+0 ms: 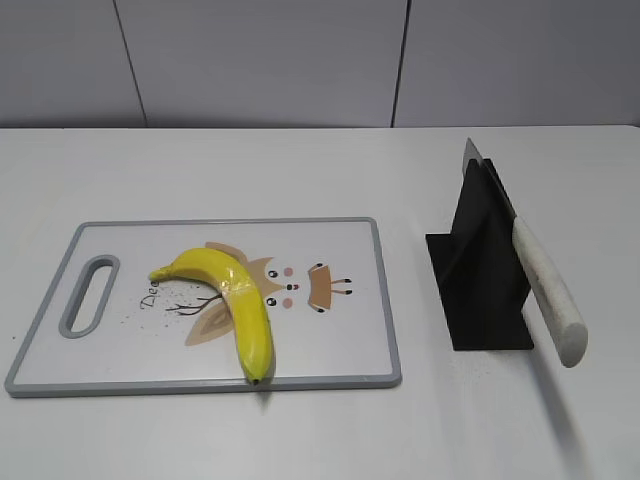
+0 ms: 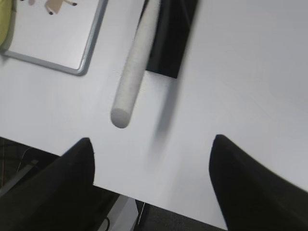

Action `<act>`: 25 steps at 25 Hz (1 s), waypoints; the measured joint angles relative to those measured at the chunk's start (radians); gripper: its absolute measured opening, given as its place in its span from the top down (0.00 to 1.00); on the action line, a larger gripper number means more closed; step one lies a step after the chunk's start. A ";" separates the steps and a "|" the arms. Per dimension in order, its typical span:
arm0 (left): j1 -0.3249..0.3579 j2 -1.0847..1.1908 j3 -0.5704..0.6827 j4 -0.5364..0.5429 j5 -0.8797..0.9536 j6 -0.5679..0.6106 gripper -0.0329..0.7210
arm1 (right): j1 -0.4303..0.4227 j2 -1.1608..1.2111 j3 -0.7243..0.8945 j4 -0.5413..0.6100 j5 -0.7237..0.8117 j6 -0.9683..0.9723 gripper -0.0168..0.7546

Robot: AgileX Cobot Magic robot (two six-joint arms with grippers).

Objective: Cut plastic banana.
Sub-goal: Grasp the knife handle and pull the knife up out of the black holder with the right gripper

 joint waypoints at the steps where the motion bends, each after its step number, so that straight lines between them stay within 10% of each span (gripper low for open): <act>1: 0.000 0.000 0.000 0.000 0.000 0.000 0.19 | 0.033 0.028 -0.016 -0.002 0.001 0.009 0.22; 25: 0.000 0.000 0.000 -0.001 0.000 0.000 0.23 | 0.097 0.591 -0.071 -0.055 -0.112 0.238 0.22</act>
